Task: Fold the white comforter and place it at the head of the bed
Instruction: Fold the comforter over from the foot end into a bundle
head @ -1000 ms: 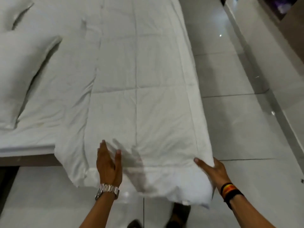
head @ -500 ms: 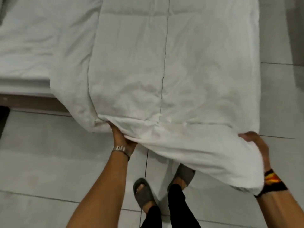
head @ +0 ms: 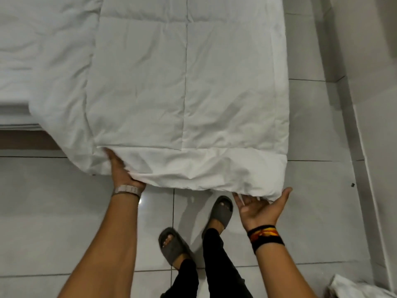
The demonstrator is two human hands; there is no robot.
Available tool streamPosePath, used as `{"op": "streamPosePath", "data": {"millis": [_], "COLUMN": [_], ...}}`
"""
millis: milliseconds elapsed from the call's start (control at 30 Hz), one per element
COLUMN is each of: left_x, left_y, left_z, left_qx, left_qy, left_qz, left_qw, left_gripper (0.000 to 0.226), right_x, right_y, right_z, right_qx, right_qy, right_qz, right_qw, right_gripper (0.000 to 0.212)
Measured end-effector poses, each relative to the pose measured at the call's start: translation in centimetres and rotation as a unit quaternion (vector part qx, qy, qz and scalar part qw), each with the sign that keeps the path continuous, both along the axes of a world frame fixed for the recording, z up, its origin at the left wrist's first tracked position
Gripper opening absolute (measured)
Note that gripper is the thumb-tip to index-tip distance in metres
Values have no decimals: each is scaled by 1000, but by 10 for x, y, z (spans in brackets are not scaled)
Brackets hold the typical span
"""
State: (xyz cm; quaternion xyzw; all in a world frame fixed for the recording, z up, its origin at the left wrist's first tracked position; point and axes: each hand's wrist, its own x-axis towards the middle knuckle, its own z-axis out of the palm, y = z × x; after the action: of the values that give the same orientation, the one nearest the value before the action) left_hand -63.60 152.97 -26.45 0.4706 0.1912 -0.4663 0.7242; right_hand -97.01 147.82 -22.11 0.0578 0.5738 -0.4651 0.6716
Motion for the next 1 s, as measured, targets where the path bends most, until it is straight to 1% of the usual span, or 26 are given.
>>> {"op": "streamPosePath", "data": {"millis": [33, 67, 100, 133, 167, 200, 233, 333, 400, 433, 533, 567, 633, 700, 767, 833, 867, 967, 1000], "left_x": [-5, -15, -25, -34, -39, -40, -39, -33, -26, -22, -8, -4, -1, -5, -8, -4, 0, 9, 9], "left_y": [8, 21, 35, 50, 61, 65, 64, 36, 7, -7, -46, -56, -72, -78, -81, -86, -89, -98, -96], "left_z": [-4, -10, -17, -18, -17, -17, -21, -31, -44, -49, -77, -82, -89, -97, -100, -95, -90, -78, -74], "left_qx": [35, 99, 170, 221, 247, 250, 245, 225, 217, 208, 131, 105, 94, 100, 113, 116, 109, 49, 32], "left_qy": [-17, 15, 51, 70, 72, 73, 69, -2, -55, -72, -74, -80, -109, -124, -137, -150, -140, -97, -88], "left_qz": [-5, 13, 31, 46, 43, 35, 33, 42, 34, 35, 82, 103, 131, 159, 179, 188, 183, 156, 147], "left_qw": [999, 995, 984, 972, 965, 965, 967, 974, 974, 975, 985, 986, 981, 974, 968, 964, 967, 982, 985], "left_gripper": [76, 64, 60, 66, 79, 94, 103, 122, 130, 127, 106, 102, 98, 103, 116, 118, 114, 85, 81], "right_x": [6, 12, 18, 24, 32, 42, 53, 85, 107, 118, 144, 149, 158, 164, 170, 173, 172, 167, 164], "right_y": [11, 25, 34, 41, 42, 35, 26, -7, -32, -45, -82, -93, -113, -128, -137, -138, -137, -131, -127], "right_z": [-1, 0, -1, -5, -4, -5, -7, -34, -64, -75, -109, -118, -127, -134, -135, -134, -132, -123, -119], "right_qx": [37, 57, 71, 67, 59, 42, 17, -39, -43, -38, -51, -71, -104, -125, -151, -159, -156, -147, -143], "right_qy": [29, 55, 80, 102, 134, 165, 197, 306, 352, 364, 363, 374, 396, 371, 326, 299, 285, 224, 211], "right_qz": [19, 55, 91, 115, 135, 153, 174, 230, 221, 205, 137, 121, 98, 64, 29, 18, 19, 16, 17], "right_qw": [999, 995, 990, 986, 980, 973, 965, 923, 909, 908, 920, 917, 907, 918, 933, 941, 946, 963, 967], "right_gripper": [97, 103, 108, 111, 113, 114, 115, 121, 127, 129, 127, 127, 127, 128, 130, 132, 134, 139, 139]}}
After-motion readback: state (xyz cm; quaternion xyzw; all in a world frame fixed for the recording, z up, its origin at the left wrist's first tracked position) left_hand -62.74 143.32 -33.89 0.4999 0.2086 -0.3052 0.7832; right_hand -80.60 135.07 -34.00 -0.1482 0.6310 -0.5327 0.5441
